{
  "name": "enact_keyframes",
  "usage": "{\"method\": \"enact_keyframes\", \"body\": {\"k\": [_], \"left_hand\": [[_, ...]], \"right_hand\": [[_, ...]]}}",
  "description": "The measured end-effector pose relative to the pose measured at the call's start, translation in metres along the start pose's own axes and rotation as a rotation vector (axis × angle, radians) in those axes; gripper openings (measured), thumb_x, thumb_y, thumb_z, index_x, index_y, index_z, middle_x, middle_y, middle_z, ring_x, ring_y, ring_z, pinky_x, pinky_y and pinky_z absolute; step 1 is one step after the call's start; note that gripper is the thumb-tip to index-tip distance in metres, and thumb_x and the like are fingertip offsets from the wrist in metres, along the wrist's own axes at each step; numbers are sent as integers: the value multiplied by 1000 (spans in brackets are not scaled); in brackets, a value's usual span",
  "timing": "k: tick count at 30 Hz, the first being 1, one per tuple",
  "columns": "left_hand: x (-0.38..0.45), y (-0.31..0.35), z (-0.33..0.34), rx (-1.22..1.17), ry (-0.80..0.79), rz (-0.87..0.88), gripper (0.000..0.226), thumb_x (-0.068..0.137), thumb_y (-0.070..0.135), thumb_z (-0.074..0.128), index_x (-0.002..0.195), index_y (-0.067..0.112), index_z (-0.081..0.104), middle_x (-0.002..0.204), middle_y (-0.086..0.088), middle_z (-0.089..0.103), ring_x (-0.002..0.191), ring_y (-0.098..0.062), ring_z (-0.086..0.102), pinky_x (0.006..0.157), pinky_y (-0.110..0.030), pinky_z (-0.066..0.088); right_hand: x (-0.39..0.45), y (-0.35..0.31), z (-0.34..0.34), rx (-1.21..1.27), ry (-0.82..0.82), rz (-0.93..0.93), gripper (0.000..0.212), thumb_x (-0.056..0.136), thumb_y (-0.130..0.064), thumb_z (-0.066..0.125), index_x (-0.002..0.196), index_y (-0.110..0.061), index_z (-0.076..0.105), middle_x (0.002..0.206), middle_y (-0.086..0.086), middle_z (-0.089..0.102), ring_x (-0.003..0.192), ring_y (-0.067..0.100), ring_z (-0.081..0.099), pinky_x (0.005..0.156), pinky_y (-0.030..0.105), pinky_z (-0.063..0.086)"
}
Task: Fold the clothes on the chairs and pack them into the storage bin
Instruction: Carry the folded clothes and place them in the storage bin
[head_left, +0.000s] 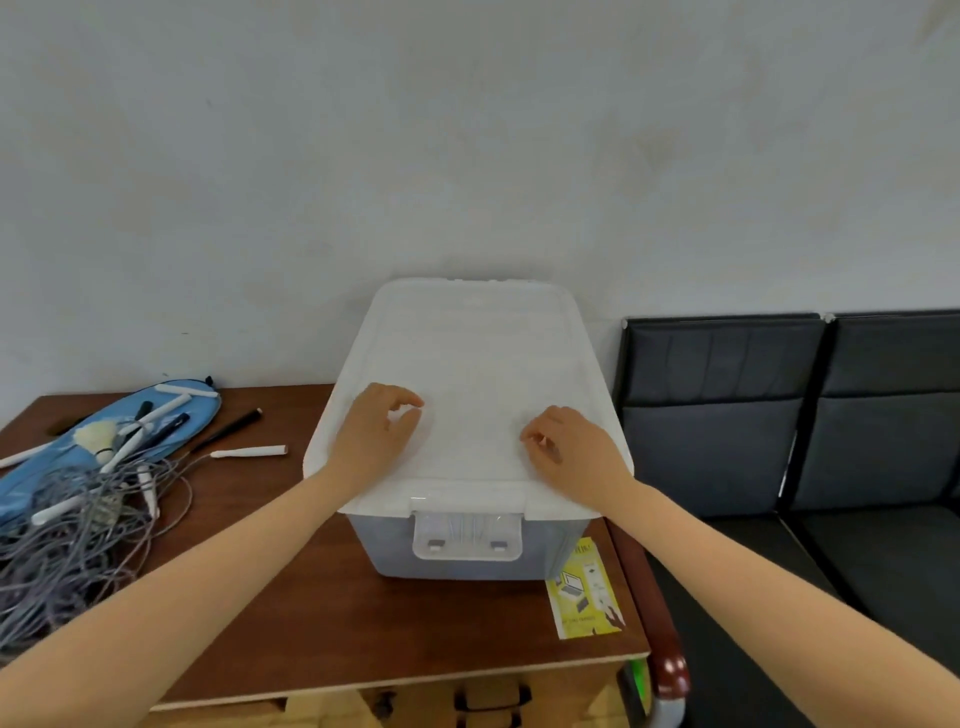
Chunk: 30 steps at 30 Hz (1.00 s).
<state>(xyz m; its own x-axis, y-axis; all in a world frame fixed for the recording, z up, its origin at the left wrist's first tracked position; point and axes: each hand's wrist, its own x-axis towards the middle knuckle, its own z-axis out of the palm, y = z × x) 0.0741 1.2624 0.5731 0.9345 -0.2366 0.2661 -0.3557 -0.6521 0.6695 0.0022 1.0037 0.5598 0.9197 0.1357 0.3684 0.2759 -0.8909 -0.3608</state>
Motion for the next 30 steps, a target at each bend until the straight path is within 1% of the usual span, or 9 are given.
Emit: {"method": "enact_keyframes", "body": {"k": [2, 5, 7, 11, 15, 19, 22, 27, 30], "left_hand": [[-19, 2, 5, 3, -46, 54, 10, 92, 21, 58, 98, 21, 67, 100, 8, 55, 90, -9, 54, 73, -14, 39], [-36, -6, 8, 166, -62, 188, 18, 89, 36, 53, 92, 25, 67, 94, 13, 54, 87, -6, 50, 68, -13, 37], [-37, -7, 11, 262, -81, 249, 33, 85, 46, 43, 93, 24, 67, 96, 11, 55, 89, -6, 47, 67, -18, 36], [-34, 1, 15, 303, -52, 239, 23, 86, 38, 50, 92, 23, 65, 99, 9, 57, 93, -10, 49, 69, -22, 40], [-39, 0, 11, 280, -80, 295, 35, 83, 47, 40, 88, 25, 66, 95, 13, 57, 91, -6, 49, 65, -15, 38], [-44, 2, 8, 240, -119, 352, 34, 84, 47, 42, 86, 25, 67, 92, 14, 59, 88, -5, 50, 65, -23, 46], [-44, 1, 7, 201, -132, 352, 32, 84, 49, 44, 86, 27, 67, 91, 16, 58, 87, -1, 48, 68, -25, 48], [-47, 4, 1, 158, -194, 321, 34, 78, 60, 48, 89, 33, 65, 92, 18, 57, 88, -1, 49, 76, -22, 44], [-50, 2, -2, 178, -253, 325, 40, 71, 68, 53, 97, 39, 62, 95, 19, 55, 91, -1, 48, 79, -17, 41]], "right_hand": [[-12, -10, 6, -23, -11, -175, 19, 92, -27, 53, 97, -18, 69, 92, -1, 60, 86, 16, 55, 69, 34, 51], [-25, -19, 15, -84, 41, -359, 27, 89, -36, 51, 99, -18, 68, 90, -1, 59, 79, 16, 54, 60, 27, 47], [-30, -19, 17, -168, 38, -447, 37, 84, -45, 55, 106, -18, 66, 93, -2, 59, 80, 14, 53, 65, 25, 44], [-27, -12, 10, -269, 0, -549, 60, 80, -62, 53, 120, -17, 61, 99, -2, 59, 89, 13, 52, 74, 27, 48], [-31, -9, 10, -470, -64, -669, 81, 76, -77, 45, 134, -21, 48, 117, -1, 58, 100, 16, 53, 82, 29, 48], [-32, -10, 12, -540, -75, -693, 94, 69, -77, 56, 140, -17, 43, 123, 4, 56, 103, 21, 53, 83, 33, 49], [-38, -13, 16, -532, -30, -664, 87, 70, -63, 62, 140, -15, 43, 119, 5, 55, 100, 23, 54, 79, 35, 48], [-38, -19, 14, -303, 54, -509, 50, 89, -47, 47, 125, -18, 62, 106, 1, 62, 94, 21, 56, 76, 33, 51], [-35, -19, 16, -261, 31, -470, 49, 90, -49, 44, 123, -19, 63, 104, 0, 62, 91, 20, 58, 76, 32, 50]]}}
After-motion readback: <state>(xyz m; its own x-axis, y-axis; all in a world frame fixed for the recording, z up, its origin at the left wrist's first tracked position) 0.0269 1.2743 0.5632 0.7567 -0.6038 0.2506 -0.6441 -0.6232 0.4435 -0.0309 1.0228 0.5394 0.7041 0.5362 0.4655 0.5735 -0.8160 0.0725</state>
